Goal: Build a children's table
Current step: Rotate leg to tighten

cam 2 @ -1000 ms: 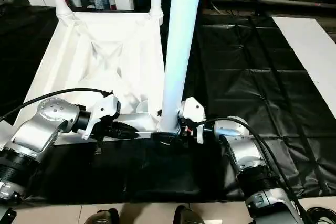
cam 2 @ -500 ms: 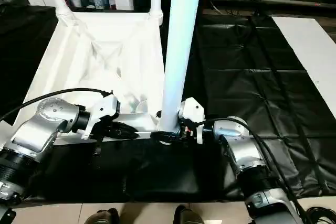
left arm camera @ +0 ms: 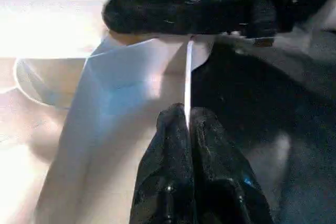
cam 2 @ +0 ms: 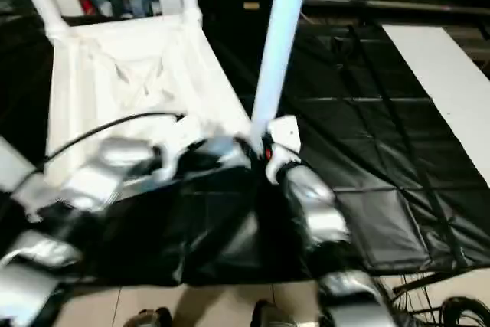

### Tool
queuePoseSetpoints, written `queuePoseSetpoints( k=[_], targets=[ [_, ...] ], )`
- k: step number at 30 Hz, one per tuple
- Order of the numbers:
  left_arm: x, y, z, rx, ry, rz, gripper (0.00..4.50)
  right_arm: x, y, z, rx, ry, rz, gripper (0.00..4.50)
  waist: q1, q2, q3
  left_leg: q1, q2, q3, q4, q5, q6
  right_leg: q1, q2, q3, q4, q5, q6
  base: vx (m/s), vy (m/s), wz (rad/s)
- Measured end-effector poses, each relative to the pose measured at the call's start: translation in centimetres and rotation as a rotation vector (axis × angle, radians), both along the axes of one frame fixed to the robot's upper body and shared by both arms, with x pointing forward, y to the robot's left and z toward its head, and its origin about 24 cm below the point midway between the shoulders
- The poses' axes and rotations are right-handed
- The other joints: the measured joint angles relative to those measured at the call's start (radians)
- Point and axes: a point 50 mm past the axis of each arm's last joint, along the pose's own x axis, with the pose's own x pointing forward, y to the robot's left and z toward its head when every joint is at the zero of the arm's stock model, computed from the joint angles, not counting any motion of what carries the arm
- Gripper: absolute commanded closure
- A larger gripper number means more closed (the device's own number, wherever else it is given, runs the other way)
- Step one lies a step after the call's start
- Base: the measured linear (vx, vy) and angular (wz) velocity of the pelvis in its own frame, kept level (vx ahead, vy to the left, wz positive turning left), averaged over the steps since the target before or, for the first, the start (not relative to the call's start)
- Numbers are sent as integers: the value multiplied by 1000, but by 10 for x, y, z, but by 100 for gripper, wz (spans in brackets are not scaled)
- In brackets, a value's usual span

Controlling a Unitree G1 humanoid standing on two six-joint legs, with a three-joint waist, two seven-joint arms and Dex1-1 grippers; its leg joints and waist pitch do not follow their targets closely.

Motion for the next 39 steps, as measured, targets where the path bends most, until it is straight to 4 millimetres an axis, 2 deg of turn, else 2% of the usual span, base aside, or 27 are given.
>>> queuePoseSetpoints(
  k=[5,6,9,10,11,13,18,19,20,22,25,30,34,37,39],
  targets=[
    [1,-2,0,17,-16,-9,450,0,0,0,7,7,-9,187,0,-4,-2,-2,-6,-5,-1,0,0,0,-1,1,-4,0,1,0,0,0],
    [0,-2,0,17,-16,-14,450,-1,-1,-1,12,5,-6,132,0,-5,-3,-2,-5,-5,-1,0,0,0,-1,1,-5,0,1,0,0,0],
    [-1,-1,0,23,-23,-33,450,-5,-3,0,25,-19,36,112,1,-4,-4,-2,-5,-5,-2,0,0,0,-1,2,-5,0,1,0,0,0],
    [-2,0,0,24,-26,-41,450,-6,-3,-1,24,-24,49,82,1,-4,-4,-2,-5,-5,-3,0,0,0,-1,2,-4,0,1,0,0,0],
    [-2,0,0,24,-28,-46,450,-7,-4,-1,21,-28,58,74,0,-3,-4,-2,-5,-4,-3,0,0,0,-1,2,-4,0,1,0,0,0],
    [-2,1,1,26,-33,-50,450,-8,-3,0,29,-39,78,69,0,-2,-4,-2,-5,-4,-4,0,0,-1,-1,2,-2,0,1,0,0,0],
    [-5,3,3,31,-41,-79,450,-18,-25,3,27,-64,249,69,2,0,-2,-3,-5,-2,-8,0,0,-1,-1,1,-1,1,2,0,0,0],
    [-5,4,3,33,-40,-85,450,-20,-33,3,7,-66,275,69,2,0,-2,-3,-5,-2,-8,0,0,-2,-1,2,-1,3,7,0,0,0],
    [-7,2,4,30,-45,-112,450,-28,-47,4,-36,-73,356,69,12,3,-1,-4,-5,-3,-8,0,0,-1,-1,2,-2,5,10,0,0,0],
    [-9,4,4,35,-47,-135,450,-39,-64,11,-107,-90,489,69,12,4,-2,-4,-4,1,-9,0,1,0,0,6,0,5,15,0,0,0],
    [-12,12,4,28,-45,-159,450,-50,-78,18,-162,-92,632,69,7,2,-3,-5,-4,-1,-10,0,1,0,2,4,1,2,19,0,0,0],
    [-21,24,5,20,-53,-244,450,-64,-88,16,-165,-49,740,69,8,9,-3,-5,-3,-1,-14,0,1,-2,2,1,1,2,18,0,0,0],
    [-36,36,5,17,-33,-376,450,-73,-100,24,-191,-42,804,69,21,13,-3,-4,-1,1,-13,2,7,-2,0,1,0,0,16,0,0,0],
    [-46,45,4,13,2,-460,450,-76,-113,22,-199,-17,771,69,27,14,-2,-5,-2,2,-12,1,8,-3,-1,1,0,-1,14,0,0,0],
    [-50,48,4,21,19,-481,450,-76,-114,22,-198,-18,762,69,27,15,-2,-5,-2,3,-11,1,8,-3,-1,2,1,-1,14,0,0,0]
  ],
)
